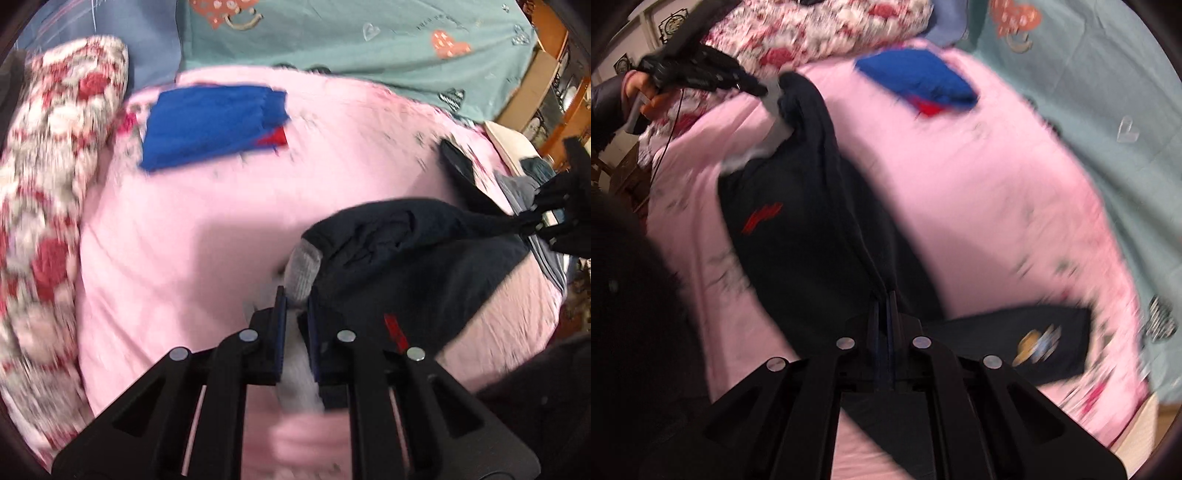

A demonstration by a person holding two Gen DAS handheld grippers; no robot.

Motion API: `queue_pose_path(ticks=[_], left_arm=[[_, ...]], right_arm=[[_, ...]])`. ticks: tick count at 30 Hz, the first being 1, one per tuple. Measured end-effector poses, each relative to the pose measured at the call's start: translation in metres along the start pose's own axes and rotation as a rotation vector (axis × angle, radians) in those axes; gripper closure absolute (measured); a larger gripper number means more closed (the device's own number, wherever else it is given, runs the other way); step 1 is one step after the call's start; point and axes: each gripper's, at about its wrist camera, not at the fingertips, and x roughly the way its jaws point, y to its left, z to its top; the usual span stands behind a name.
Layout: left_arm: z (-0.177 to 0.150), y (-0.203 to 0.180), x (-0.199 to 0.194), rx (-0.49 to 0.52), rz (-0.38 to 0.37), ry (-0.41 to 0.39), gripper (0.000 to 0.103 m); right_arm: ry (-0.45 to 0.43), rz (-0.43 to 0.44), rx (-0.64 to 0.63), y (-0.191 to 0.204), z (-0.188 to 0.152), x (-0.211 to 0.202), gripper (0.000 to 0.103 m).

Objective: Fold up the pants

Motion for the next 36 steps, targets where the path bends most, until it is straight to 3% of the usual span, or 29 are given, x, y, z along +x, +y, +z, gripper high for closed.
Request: queue_pose_path(ticks=[6,10,12,13,16,18,20,22,26,28,29,31,33,35,36], left_arm=[[-0.065,0.002,0.018,-0.093,-0.024,0.116,0.092],[-0.092,0.012,0.039,-0.143,0.023,0.196,0.092],[-0.095,0.016,0.034,-0.165,0.033,0.198,0.092],[-0.093,0.017,0.027,-0.170,0.032,0.184,0.092],[-0.081,0.014,-0.004,-0.147,0.056,0.105,0.088],[-0.063,0.002,-0.023,-0.115,0.061,0.024,0.083],[-0.045,-0.015,-0.028,-0.094,0.011,-0.038,0.068],[-0.031,-0.036,-0.017,-0.054,-0.047,-0.071,0.057],[-0.027,-0.068,0.043,-0.005,-0.046,0.013,0.050],[-0.039,-0.068,0.069,-0.003,-0.013,0.077,0.049],[-0.049,-0.070,0.071,0.029,0.006,0.041,0.049],[-0.060,-0.076,0.067,0.070,0.044,0.001,0.049],[-0.059,-0.077,0.064,0.054,0.047,0.003,0.044],[-0.052,-0.078,0.065,0.017,0.007,0.036,0.026],[-0.049,-0.080,0.064,-0.006,-0.002,0.042,0.024]], right_arm=[[0.098,0.000,0.063,0.041,-0.044,0.059,0.100],[0.103,-0.010,0.147,0.040,-0.048,0.076,0.099],[0.114,-0.005,0.173,0.039,-0.044,0.073,0.093],[0.113,0.002,0.190,0.039,-0.040,0.065,0.082],[-0.005,0.048,0.270,0.039,-0.032,0.031,0.063],[-0.083,0.064,0.352,0.035,-0.028,0.017,0.063],[-0.161,0.067,0.496,0.025,-0.027,0.014,0.058],[-0.166,0.066,0.616,0.017,-0.030,0.031,0.057],[-0.023,-0.004,0.727,0.017,-0.050,0.079,0.057],[-0.029,-0.016,0.735,0.023,-0.054,0.073,0.058],[-0.005,-0.009,0.750,0.024,-0.055,0.067,0.058],[-0.029,-0.002,0.785,0.021,-0.058,0.049,0.058],[-0.086,-0.069,0.803,0.006,-0.052,0.023,0.056],[-0.135,-0.150,0.825,-0.017,-0.044,0.009,0.052],[-0.156,-0.186,0.837,-0.031,-0.039,0.004,0.051]])
